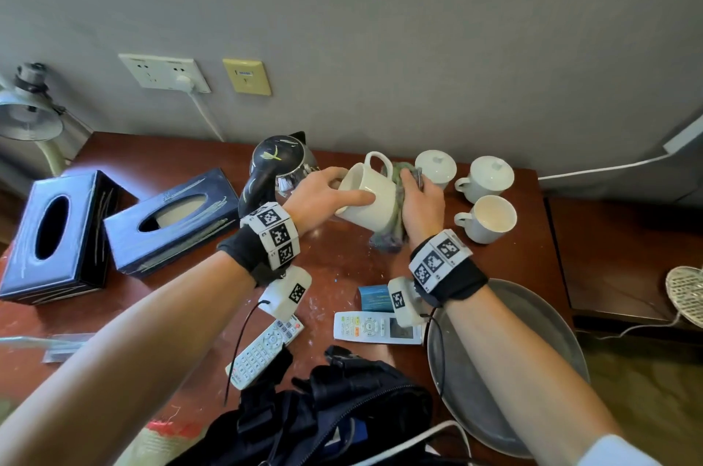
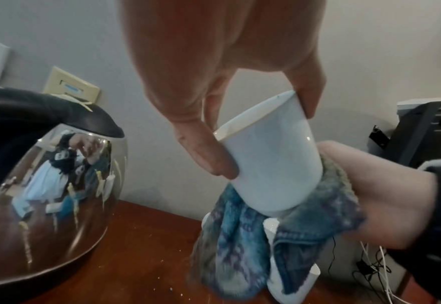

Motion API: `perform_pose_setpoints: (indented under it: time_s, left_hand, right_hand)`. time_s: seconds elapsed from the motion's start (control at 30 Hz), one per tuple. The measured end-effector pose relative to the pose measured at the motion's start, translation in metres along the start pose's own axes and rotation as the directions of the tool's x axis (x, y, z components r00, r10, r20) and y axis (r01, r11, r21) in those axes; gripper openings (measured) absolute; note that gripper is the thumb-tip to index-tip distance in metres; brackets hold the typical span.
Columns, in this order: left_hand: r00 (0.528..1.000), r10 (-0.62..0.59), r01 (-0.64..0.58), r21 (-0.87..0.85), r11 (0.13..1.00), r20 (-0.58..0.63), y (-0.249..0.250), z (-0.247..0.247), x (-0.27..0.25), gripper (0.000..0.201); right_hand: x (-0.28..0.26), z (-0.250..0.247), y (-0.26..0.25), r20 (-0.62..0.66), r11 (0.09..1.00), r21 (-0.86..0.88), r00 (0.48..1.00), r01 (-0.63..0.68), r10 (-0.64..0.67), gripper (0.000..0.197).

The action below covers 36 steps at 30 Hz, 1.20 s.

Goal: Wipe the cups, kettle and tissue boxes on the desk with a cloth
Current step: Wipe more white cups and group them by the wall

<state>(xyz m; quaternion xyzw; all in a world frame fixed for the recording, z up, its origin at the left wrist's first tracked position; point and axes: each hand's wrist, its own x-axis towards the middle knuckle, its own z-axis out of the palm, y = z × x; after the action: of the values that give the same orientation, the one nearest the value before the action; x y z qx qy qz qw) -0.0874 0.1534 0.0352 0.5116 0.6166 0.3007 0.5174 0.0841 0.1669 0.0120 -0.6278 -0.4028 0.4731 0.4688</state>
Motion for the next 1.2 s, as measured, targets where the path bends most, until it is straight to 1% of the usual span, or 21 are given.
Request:
perform_pose_setpoints:
  time_s: [0.07,0.13,0.23,0.3,0.37,0.43,0.5,0.6,0.63,0.73,0.8,0.83,0.87,0.9,0.93,0.97,1.0,1.07,1.1,1.13,1.2]
  left_hand:
    - [0.999,-0.015,0.016,0.006,1.0,-0.038,0.002,0.001,0.003,0.095]
    - [0.997,-0.023,0.026,0.031,0.999,-0.075,0.003,0.001,0.005,0.091]
    - [0.998,0.02,-0.011,0.173,0.985,-0.052,0.004,0.0,0.006,0.093]
    - [0.997,0.067,-0.058,0.279,0.958,-0.024,0.004,-0.004,0.005,0.086]
    - [0.994,0.106,-0.092,0.31,0.946,-0.03,0.002,-0.008,0.004,0.083]
    - [0.99,0.125,-0.101,0.294,0.951,-0.067,0.0,-0.008,0.003,0.082]
    - [0.991,0.078,-0.054,0.22,0.974,-0.104,-0.002,-0.008,0.005,0.078]
    - [0.993,-0.074,0.071,-0.036,0.997,-0.09,-0.002,-0.009,0.005,0.07]
    - [0.991,-0.101,0.094,-0.086,0.992,-0.083,-0.002,-0.01,0.005,0.065]
    - [0.991,-0.116,0.102,-0.197,0.975,-0.062,0.0,-0.011,0.004,0.043]
    - [0.993,-0.109,0.096,-0.247,0.964,-0.041,0.003,-0.008,0.003,0.046]
    - [0.995,-0.096,0.085,-0.242,0.967,-0.032,0.004,-0.005,0.003,0.049]
    - [0.996,-0.083,0.075,-0.228,0.971,-0.022,0.005,-0.002,0.002,0.05]
    - [0.998,-0.067,0.065,-0.201,0.977,-0.005,0.005,0.0,0.001,0.049]
    - [0.999,-0.046,0.048,-0.166,0.985,0.017,0.005,0.001,0.001,0.05]
    - [0.999,-0.022,0.027,-0.114,0.993,0.05,0.005,0.002,0.0,0.052]
    - [0.996,0.002,0.004,-0.059,0.998,0.09,0.005,0.002,-0.002,0.058]
    - [0.989,0.04,-0.048,0.051,0.998,0.144,0.002,0.001,-0.003,0.083]
    - [0.988,0.06,-0.073,0.087,0.993,0.144,0.001,0.0,-0.002,0.095]
    - [0.987,0.087,-0.102,0.103,0.989,0.138,0.0,-0.001,-0.002,0.1]
    - [0.982,0.125,-0.141,0.105,0.984,0.143,-0.001,-0.001,-0.002,0.096]
  right_hand:
    - [-0.007,0.003,0.003,-0.013,0.983,-0.06,0.984,0.175,-0.176,0.021]
    - [-0.012,0.006,0.006,0.058,0.942,-0.087,0.946,0.324,-0.32,0.027]
    - [-0.012,0.008,0.016,0.181,0.883,-0.082,0.878,0.462,-0.443,0.028]
    - [-0.011,0.007,0.019,0.26,0.851,-0.089,0.837,0.517,-0.482,0.032]
    - [-0.009,0.005,0.019,0.344,0.845,-0.07,0.808,0.53,-0.478,0.035]
    - [-0.007,0.005,0.017,0.4,0.85,-0.024,0.784,0.527,-0.475,0.037]
    - [-0.005,0.006,0.01,0.417,0.856,0.014,0.775,0.517,-0.475,0.035]
    - [0.0,0.0,0.003,0.415,0.899,0.05,0.809,0.435,-0.415,0.03]
    - [0.003,-0.004,0.004,0.404,0.914,0.044,0.829,0.404,-0.386,0.029]
    - [0.007,-0.007,0.008,0.349,0.956,0.05,0.891,0.291,-0.289,0.029]
    - [0.005,0.001,0.01,0.298,0.979,0.158,0.939,0.13,-0.173,0.025]
    - [0.005,0.006,0.007,0.265,0.971,0.237,0.961,0.017,-0.081,0.024]
    - [0.007,0.009,0.007,0.234,0.942,0.322,0.972,-0.089,0.012,0.03]
    - [0.01,0.011,0.007,0.224,0.902,0.397,0.971,-0.168,0.082,0.039]
    - [0.013,0.011,0.008,0.223,0.861,0.46,0.967,-0.214,0.121,0.041]
    - [0.016,0.011,0.008,0.209,0.836,0.488,0.964,-0.25,0.166,0.036]
    - [0.017,0.009,0.006,0.205,0.821,0.495,0.956,-0.284,0.208,0.028]
    - [0.023,0.005,0.006,0.227,0.797,0.484,0.932,-0.36,0.284,0.017]
    - [0.024,0.003,0.005,0.25,0.789,0.475,0.92,-0.389,0.303,0.015]
    - [0.024,0.002,0.005,0.271,0.786,0.461,0.909,-0.412,0.318,0.014]
    - [0.021,0.0,0.004,0.294,0.793,0.43,0.897,-0.431,0.329,0.017]
